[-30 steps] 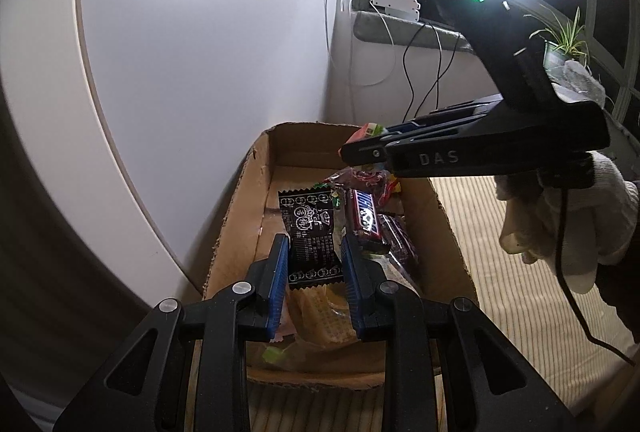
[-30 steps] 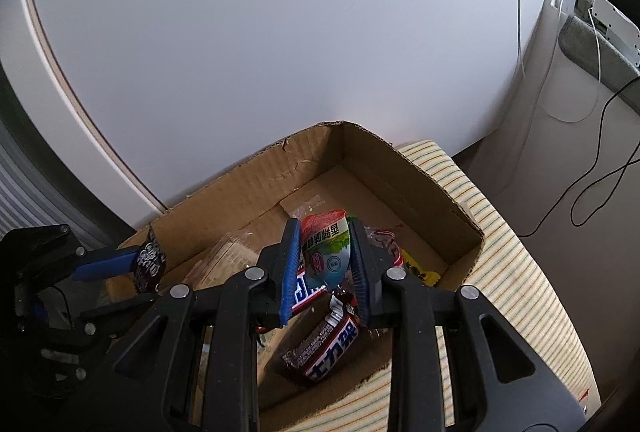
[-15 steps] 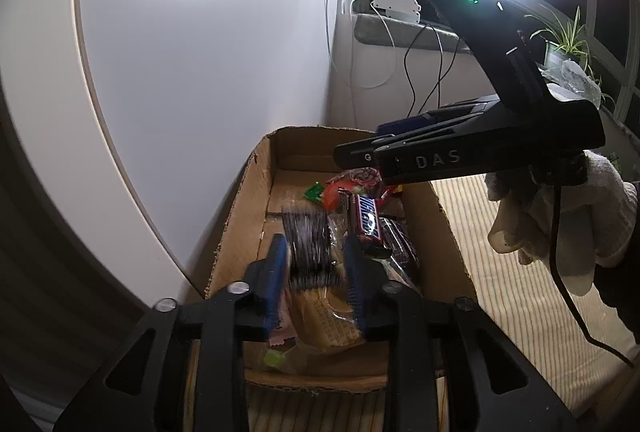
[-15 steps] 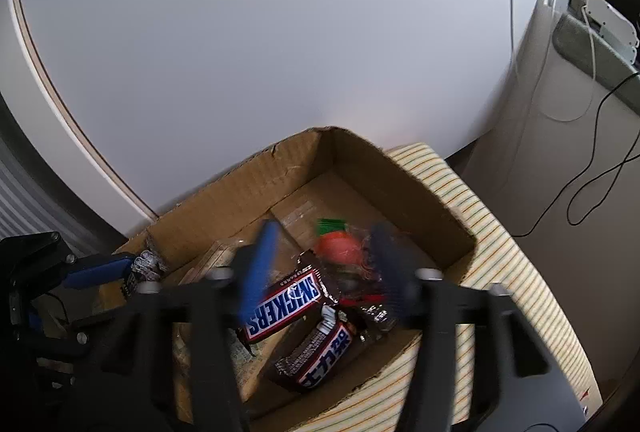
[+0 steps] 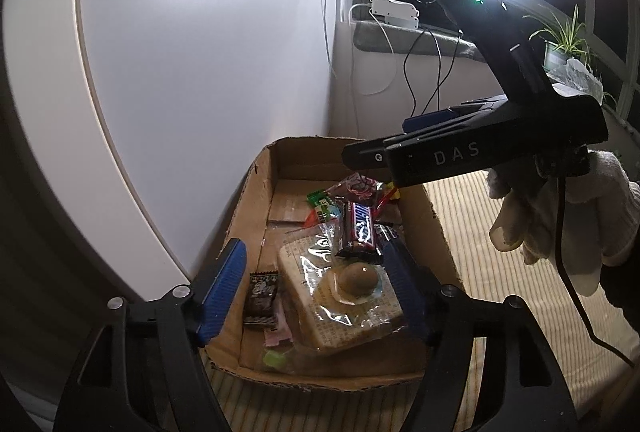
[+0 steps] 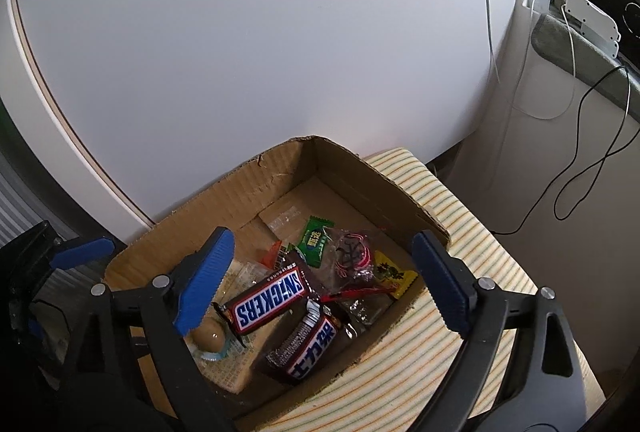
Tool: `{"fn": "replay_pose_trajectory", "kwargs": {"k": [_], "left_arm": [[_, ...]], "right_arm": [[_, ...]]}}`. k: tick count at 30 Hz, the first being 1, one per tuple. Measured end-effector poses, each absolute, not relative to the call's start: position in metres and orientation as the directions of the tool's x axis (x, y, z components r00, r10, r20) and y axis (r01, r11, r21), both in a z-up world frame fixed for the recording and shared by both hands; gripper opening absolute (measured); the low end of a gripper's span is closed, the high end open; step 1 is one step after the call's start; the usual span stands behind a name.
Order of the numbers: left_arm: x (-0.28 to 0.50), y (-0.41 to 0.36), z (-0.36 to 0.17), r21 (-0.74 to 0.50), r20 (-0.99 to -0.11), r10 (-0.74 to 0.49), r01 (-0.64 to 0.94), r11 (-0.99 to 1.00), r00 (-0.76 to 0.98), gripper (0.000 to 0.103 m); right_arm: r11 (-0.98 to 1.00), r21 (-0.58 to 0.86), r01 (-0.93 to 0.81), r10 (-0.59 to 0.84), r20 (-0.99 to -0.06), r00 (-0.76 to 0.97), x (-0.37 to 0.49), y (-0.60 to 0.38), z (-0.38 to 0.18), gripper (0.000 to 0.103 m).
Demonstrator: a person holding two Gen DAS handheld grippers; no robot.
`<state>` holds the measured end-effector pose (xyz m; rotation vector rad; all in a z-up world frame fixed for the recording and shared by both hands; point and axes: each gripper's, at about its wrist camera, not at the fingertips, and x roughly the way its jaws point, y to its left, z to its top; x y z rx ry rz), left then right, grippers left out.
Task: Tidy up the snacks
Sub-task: 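Move both tools back to the green candy and red chocolate packet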
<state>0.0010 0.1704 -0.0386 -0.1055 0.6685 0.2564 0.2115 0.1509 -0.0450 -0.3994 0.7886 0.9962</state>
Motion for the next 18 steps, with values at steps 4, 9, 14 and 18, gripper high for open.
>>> {"fn": "replay_pose_trajectory", "kwargs": {"k": [4,9,14,18], "left_arm": [[-0.002,0.162,-0.034,-0.005,-0.616,0.204,-0.263,0.965,0.761,0.071],[-0.003,0.152,-0.028,0.004,-0.606,0.202,-0.251,0.968,0.769,0.071],[-0.003,0.138,-0.023,0.01,-0.596,0.191,-0.23,0.973,0.78,0.071],[0.0,0.124,-0.02,0.011,-0.592,0.172,-0.205,0.979,0.787,0.071]], "right_arm": [[0.511,0.045,-0.859,0.592,-0.742,0.313,0.21,0.143,-0.041,0.093],[0.521,0.045,-0.852,0.598,-0.732,0.327,0.209,0.128,-0.034,0.093],[0.533,0.041,-0.845,0.601,-0.721,0.345,0.207,0.108,-0.027,0.093],[0.544,0.036,-0.839,0.601,-0.714,0.359,0.206,0.085,-0.021,0.093]]}}
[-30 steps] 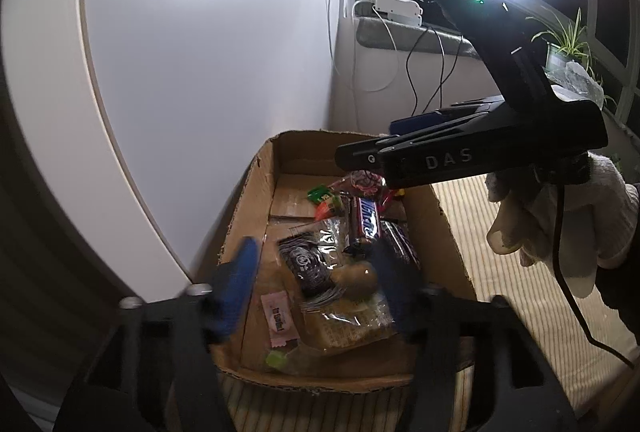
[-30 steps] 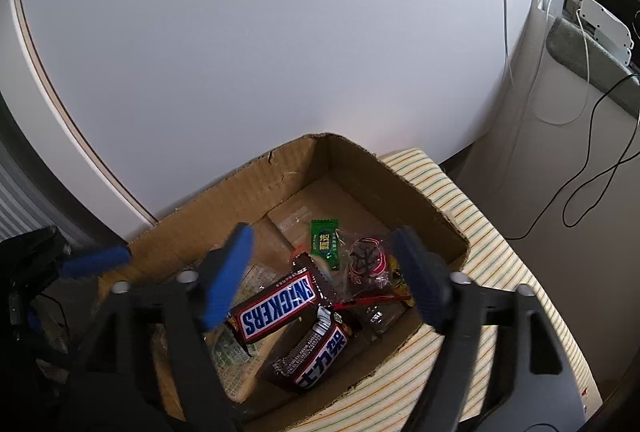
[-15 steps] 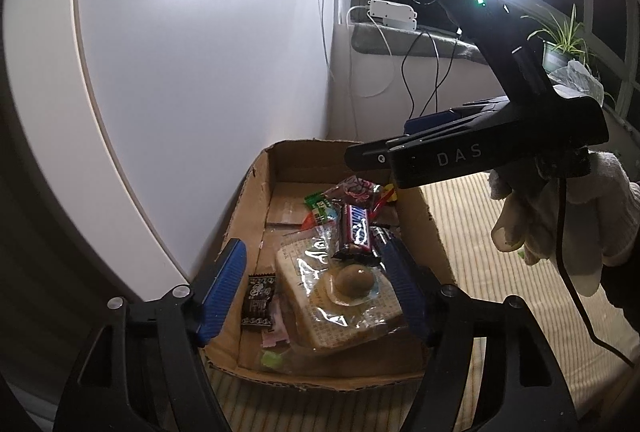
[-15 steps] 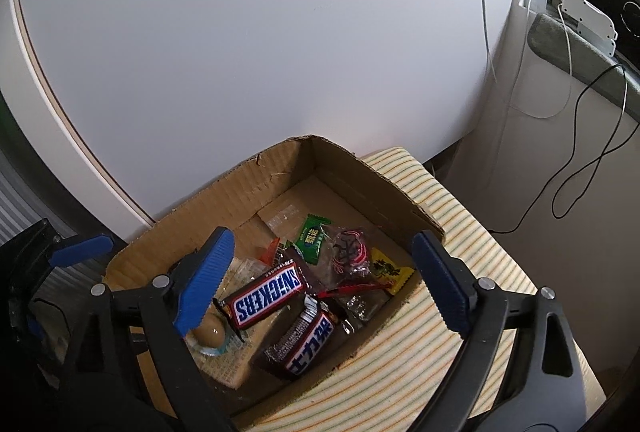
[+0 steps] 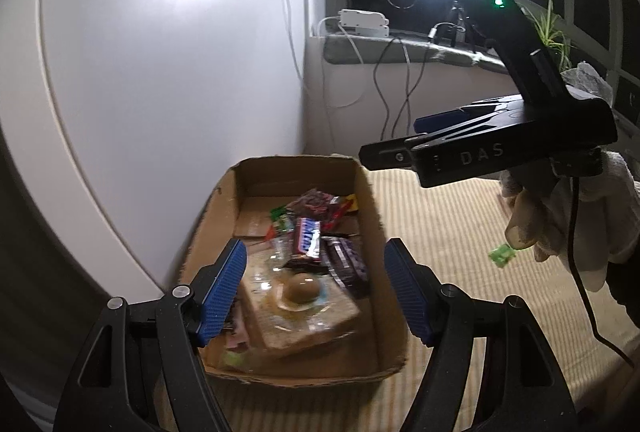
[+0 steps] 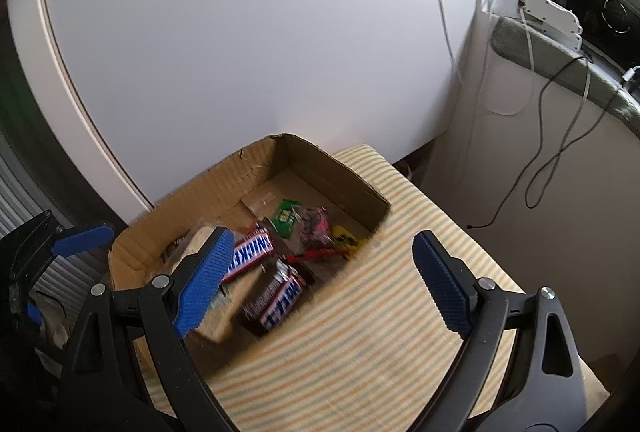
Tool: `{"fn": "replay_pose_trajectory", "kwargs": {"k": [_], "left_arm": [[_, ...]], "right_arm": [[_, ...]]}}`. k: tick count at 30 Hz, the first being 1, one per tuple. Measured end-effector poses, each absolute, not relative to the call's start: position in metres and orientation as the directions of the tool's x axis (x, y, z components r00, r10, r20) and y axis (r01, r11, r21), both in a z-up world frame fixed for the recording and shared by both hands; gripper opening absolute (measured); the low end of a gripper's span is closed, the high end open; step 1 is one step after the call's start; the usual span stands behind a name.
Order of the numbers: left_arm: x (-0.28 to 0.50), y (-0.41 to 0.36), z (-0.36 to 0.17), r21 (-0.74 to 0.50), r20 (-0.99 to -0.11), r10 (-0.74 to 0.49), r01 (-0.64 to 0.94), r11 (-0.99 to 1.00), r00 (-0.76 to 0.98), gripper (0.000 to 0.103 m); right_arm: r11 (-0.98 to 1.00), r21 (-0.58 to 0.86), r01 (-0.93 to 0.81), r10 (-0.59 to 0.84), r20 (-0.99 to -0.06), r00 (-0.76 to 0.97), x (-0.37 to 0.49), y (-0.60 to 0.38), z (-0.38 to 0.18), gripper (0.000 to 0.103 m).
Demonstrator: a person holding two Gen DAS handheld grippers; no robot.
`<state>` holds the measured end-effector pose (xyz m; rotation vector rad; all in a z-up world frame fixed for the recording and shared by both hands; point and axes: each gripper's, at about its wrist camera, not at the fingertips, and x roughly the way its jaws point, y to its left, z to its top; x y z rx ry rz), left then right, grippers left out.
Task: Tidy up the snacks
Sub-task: 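Move both tools back to the green candy and red chocolate packet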
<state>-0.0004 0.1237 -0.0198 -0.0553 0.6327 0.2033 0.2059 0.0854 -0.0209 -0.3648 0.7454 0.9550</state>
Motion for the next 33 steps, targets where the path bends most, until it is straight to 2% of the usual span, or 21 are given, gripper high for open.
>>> {"fn": "replay_pose_trajectory", "kwargs": {"k": [12,24,33], "left_arm": [[0.019,0.073,-0.023,-0.025,-0.601,0.065,-0.099,0.995,0.797,0.071],[0.053,0.016,-0.041,-0.04,-0.649,-0.05,0.032,0.999,0.759,0.071],[0.074,-0.018,-0.051,-0.006,-0.684,-0.08,0.104,0.995,0.725,0.068]], "right_arm": [[0.656,0.047,-0.754,0.578,-0.674,0.461,0.22,-0.023,-0.004,0.093],[0.778,0.095,-0.621,0.493,-0.704,0.511,0.264,-0.14,-0.025,0.093],[0.788,0.099,-0.608,0.468,-0.737,0.487,0.279,-0.174,-0.049,0.093]]}}
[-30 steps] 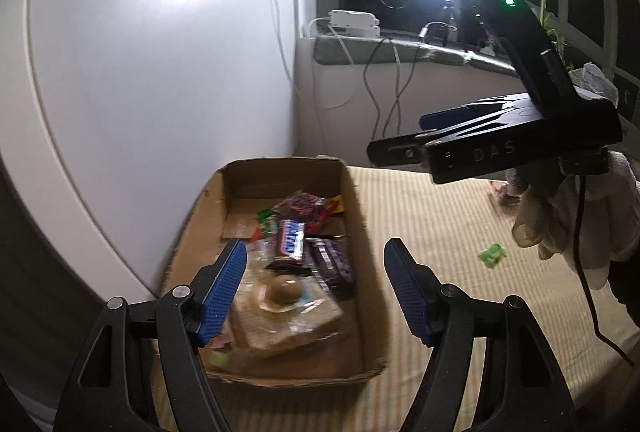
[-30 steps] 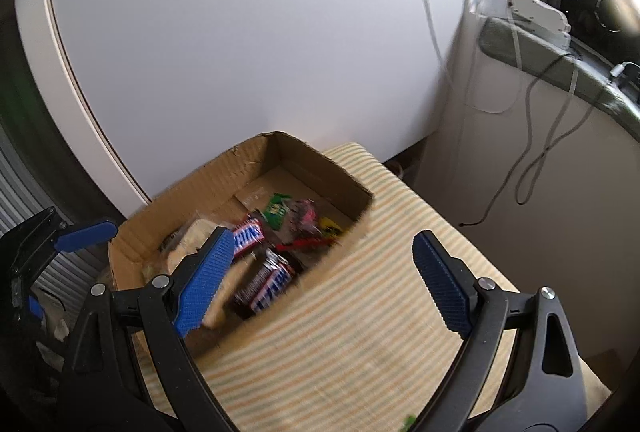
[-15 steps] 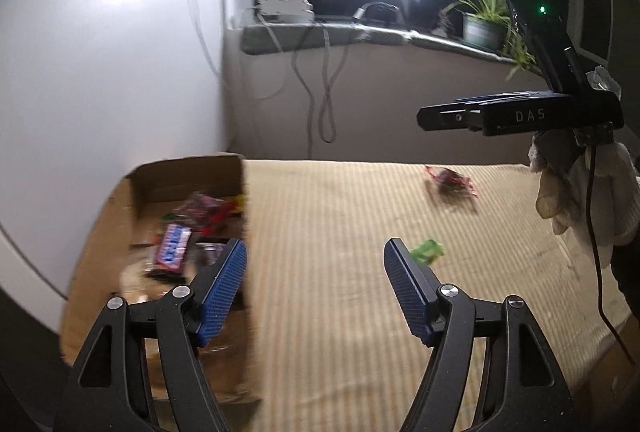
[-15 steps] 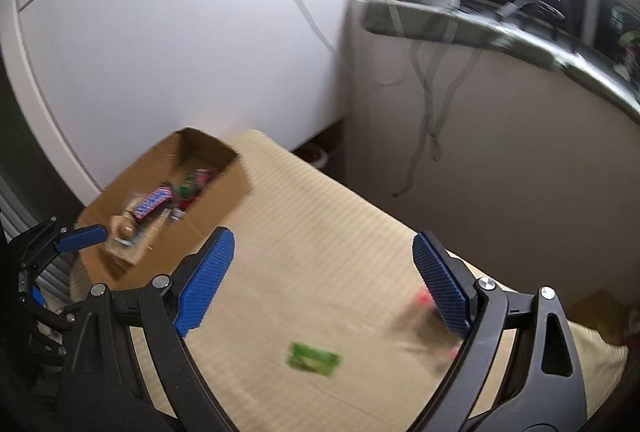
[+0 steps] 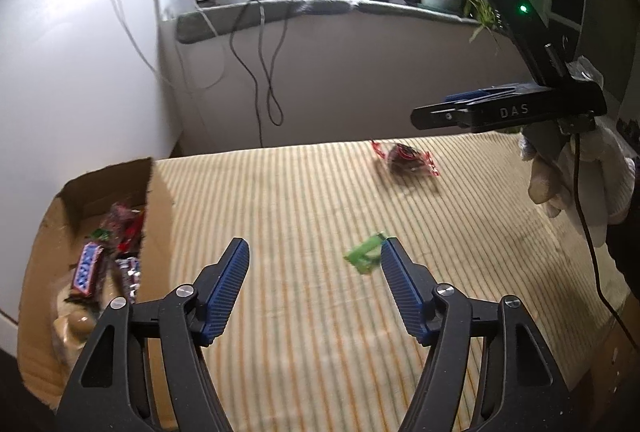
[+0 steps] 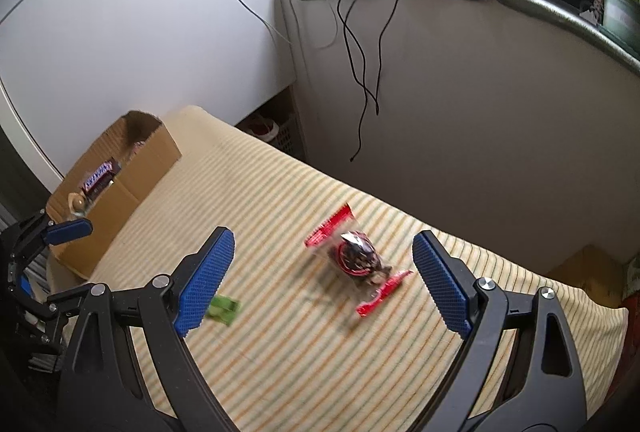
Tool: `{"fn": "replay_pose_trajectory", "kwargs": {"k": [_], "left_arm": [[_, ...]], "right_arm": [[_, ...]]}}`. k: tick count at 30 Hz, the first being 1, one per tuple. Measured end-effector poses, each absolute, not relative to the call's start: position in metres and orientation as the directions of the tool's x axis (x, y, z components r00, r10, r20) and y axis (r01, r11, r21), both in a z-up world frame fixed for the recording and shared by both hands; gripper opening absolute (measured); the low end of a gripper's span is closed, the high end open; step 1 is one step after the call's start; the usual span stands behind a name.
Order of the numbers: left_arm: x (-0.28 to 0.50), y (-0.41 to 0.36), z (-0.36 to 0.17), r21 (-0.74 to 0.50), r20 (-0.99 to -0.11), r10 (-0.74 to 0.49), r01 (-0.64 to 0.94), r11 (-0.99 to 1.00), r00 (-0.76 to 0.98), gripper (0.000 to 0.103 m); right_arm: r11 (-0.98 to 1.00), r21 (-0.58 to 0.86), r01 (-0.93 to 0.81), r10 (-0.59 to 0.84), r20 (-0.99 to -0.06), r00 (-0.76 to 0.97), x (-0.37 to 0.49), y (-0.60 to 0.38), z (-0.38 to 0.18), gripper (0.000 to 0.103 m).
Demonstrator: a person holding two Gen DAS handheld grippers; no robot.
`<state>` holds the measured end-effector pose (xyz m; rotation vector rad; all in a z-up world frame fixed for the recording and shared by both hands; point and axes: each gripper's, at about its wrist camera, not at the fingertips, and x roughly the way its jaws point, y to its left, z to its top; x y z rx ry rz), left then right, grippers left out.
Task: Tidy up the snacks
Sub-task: 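Move both tools back to the green candy and red chocolate packet, then grasp the green candy with the left tool while the right tool grasps the red chocolate packet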
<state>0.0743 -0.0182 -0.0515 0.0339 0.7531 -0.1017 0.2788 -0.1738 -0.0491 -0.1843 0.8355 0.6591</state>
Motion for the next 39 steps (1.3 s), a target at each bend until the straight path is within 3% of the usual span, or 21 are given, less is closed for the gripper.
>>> {"fn": "replay_pose_trajectory", "kwargs": {"k": [10,21,30,33,39], "left_arm": [[0.092,-0.034,-0.061,0.014,-0.711,-0.093,0.146,0.989,0.697,0.066],[0.107,-0.031,-0.085,-0.009,-0.77,-0.142,0.212,0.977,0.623,0.046],[0.118,-0.047,-0.104,0.027,-0.807,-0.147,0.284,0.959,0.572,0.043],[0.123,-0.053,-0.107,0.043,-0.815,-0.152,0.318,0.947,0.56,0.043],[0.138,-0.061,-0.116,0.05,-0.831,-0.155,0.349,0.936,0.534,0.043]], "right_arm": [[0.771,0.071,-0.633,0.45,-0.765,0.461,0.289,-0.175,-0.072,0.093],[0.722,0.01,-0.692,0.428,-0.792,0.436,0.294,-0.165,-0.088,0.089],[0.693,-0.007,-0.721,0.408,-0.821,0.4,0.307,-0.155,-0.104,0.088],[0.69,0.003,-0.724,0.403,-0.832,0.38,0.312,-0.153,-0.111,0.078],[0.688,0.015,-0.725,0.396,-0.846,0.357,0.315,-0.153,-0.123,0.07]]}}
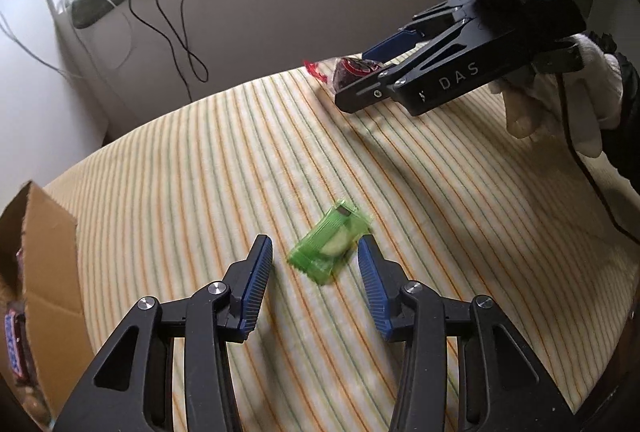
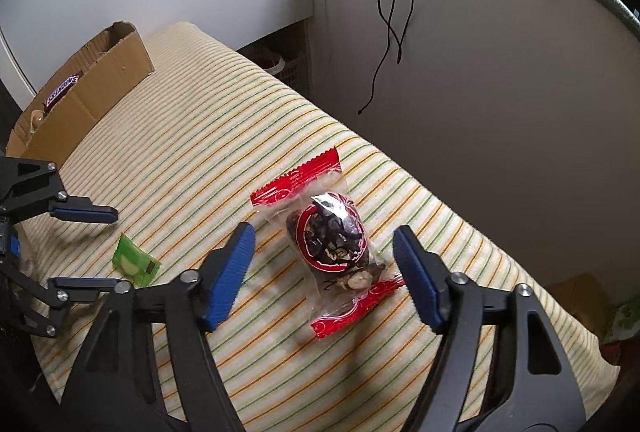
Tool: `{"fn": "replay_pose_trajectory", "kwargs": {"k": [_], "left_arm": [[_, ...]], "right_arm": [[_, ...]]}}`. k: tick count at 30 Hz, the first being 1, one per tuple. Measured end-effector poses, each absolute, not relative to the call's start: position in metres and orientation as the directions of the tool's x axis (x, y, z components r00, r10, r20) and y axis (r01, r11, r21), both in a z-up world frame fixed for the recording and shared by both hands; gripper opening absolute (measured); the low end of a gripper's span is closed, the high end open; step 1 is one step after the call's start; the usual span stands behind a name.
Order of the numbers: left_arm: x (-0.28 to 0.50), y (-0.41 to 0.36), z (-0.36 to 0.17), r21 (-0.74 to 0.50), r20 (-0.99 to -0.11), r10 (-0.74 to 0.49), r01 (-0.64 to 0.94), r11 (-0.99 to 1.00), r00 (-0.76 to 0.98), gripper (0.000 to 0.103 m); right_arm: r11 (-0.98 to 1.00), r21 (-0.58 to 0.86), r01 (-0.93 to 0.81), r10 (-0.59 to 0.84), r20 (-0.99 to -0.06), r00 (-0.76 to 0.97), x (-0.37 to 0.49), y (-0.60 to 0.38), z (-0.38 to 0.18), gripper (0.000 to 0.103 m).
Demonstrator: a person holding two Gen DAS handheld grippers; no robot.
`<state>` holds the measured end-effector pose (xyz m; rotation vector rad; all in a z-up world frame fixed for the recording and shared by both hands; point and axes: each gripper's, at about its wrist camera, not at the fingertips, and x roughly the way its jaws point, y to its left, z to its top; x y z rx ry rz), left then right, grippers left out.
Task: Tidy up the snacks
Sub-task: 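Grasp the green candy with the left tool while the right tool grasps the red chocolate packet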
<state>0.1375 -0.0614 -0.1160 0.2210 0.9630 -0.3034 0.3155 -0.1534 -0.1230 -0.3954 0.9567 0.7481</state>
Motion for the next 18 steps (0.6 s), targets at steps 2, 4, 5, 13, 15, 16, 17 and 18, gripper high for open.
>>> {"fn": "replay_pose_trajectory", "kwargs": {"k": [2,4,5,13,15,16,17,18], "left_arm": [[0.1401,-0.0641,-0.1184,0.053,-0.831,-0.158,0.358,0.932,0.534,0.043],[0.1432,-0.0639,-0.1184,0.046,-0.83,-0.167,0.365,0.93,0.531,0.039],[0.1439,-0.0641,-0.1186,0.039,-0.831,-0.174,0.367,0.93,0.529,0.034],[0.1423,-0.0698,-0.1192,0.027,-0.829,-0.181,0.361,0.932,0.529,0.022],[0.1409,-0.0704,-0.1193,0.025,-0.827,-0.18,0.355,0.935,0.533,0.022],[0.1403,-0.0704,-0.1196,0.023,-0.825,-0.18,0.35,0.936,0.536,0.022],[0.1396,-0.0702,-0.1197,0.019,-0.823,-0.181,0.344,0.939,0.538,0.022],[0.1389,-0.0699,-0.1196,0.016,-0.821,-0.181,0.338,0.941,0.542,0.022]], "right_arm": [[0.688,0.019,-0.725,0.398,-0.846,0.356,0.316,-0.1532,-0.1245,0.069],[0.689,0.02,-0.724,0.397,-0.847,0.354,0.3161,-0.1539,-0.1254,0.066],[0.691,0.02,-0.722,0.394,-0.849,0.353,0.3165,-0.1542,-0.1263,0.065],[0.708,0.02,-0.706,0.383,-0.851,0.36,0.3188,-0.1581,-0.1292,0.049],[0.709,0.016,-0.705,0.381,-0.85,0.364,0.3187,-0.1585,-0.1291,0.044],[0.711,0.013,-0.704,0.379,-0.85,0.367,0.3179,-0.1574,-0.1291,0.043],[0.713,0.006,-0.701,0.374,-0.849,0.374,0.3176,-0.1565,-0.1289,0.042],[0.714,0.002,-0.7,0.373,-0.848,0.378,0.3172,-0.1562,-0.1284,0.041]]}}
